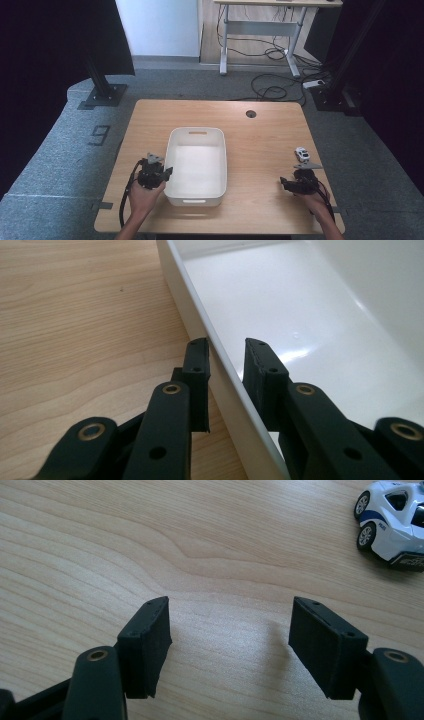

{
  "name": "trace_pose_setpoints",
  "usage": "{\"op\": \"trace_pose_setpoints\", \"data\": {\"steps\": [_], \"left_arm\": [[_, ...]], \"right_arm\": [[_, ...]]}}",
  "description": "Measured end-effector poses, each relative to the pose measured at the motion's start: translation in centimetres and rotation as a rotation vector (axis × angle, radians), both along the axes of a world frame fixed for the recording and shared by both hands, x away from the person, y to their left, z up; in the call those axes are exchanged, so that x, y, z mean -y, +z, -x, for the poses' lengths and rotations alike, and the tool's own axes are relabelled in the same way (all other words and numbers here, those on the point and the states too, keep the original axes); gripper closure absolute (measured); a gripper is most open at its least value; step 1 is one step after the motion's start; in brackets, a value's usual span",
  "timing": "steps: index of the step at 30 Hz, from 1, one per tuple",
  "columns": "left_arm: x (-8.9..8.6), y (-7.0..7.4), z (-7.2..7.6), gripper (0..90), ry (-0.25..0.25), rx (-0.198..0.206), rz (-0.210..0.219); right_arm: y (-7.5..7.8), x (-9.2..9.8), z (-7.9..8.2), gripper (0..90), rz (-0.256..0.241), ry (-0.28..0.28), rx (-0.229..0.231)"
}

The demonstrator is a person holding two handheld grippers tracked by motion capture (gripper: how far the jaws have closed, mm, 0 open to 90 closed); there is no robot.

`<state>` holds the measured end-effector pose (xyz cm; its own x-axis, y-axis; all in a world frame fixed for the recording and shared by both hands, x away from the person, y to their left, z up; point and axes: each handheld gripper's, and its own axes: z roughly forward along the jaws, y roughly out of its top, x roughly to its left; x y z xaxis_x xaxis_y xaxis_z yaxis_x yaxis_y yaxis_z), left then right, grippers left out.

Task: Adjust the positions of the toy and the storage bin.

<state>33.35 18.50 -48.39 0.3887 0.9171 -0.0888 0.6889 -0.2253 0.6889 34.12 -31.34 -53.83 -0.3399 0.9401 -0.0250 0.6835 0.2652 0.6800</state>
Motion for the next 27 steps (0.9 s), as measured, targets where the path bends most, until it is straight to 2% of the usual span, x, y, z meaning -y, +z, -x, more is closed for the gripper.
{"op": "trace_pose_setpoints", "data": {"steps": [10, 15, 27], "left_arm": [[2.7, 0.0, -0.8, 73.8, -0.036, 0.0, -0.013], [3.9, 0.0, -1.0, 73.8, -0.051, 0.001, -0.007], [5.9, -0.1, -1.3, 73.7, -0.076, -0.002, -0.006]], "right_arm": [[0.0, 0.2, 0.0, 32.6, -0.003, -0.006, -0.001], [0.0, 0.2, 0.0, 32.6, -0.002, -0.004, -0.003], [-0.1, 0.2, -0.1, 32.6, -0.001, -0.004, -0.005]]}}
